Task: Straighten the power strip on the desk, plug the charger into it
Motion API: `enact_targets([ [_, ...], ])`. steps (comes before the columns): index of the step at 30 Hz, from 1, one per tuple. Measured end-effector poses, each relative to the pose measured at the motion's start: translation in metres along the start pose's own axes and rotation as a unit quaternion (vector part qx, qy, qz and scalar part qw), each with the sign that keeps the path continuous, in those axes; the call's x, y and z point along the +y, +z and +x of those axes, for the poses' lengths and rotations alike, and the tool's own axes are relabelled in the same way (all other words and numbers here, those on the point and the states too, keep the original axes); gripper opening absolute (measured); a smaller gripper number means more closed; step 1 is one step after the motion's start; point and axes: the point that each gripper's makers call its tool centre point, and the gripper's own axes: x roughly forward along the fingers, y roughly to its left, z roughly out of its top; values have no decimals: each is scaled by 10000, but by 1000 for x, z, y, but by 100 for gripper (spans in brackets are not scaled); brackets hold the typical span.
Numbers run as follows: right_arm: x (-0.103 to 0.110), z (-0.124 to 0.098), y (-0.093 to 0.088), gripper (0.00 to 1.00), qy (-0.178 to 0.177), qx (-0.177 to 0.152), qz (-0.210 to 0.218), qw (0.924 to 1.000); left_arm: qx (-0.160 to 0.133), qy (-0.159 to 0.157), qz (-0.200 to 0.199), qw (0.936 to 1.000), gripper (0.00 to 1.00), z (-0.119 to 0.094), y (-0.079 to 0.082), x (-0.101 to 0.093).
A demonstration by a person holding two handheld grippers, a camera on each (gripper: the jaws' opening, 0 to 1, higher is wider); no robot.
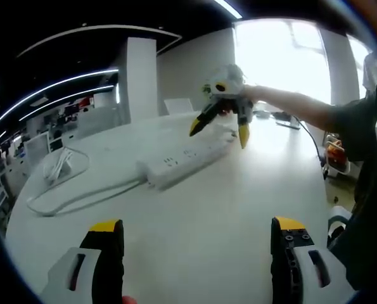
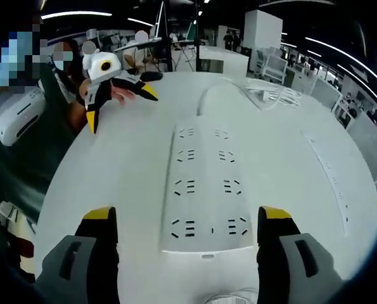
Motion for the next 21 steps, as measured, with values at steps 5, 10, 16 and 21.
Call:
enact_targets([
  [5, 0, -4, 2, 92, -63, -85, -17, 9999, 12, -12, 20, 10000, 100, 1, 0, -3],
  [10, 3, -8, 1, 93, -105, -176, 6, 9998, 20, -13, 37, 10000, 100, 1, 1, -4],
  [16, 5, -13, -2, 94, -170, -248, 46, 9995, 24, -37, 66, 10000, 100, 2, 2, -7],
  [21, 7, -16, -4, 94, -201, -288, 72, 9994, 36, -57, 87, 9999, 100, 3, 2, -8],
])
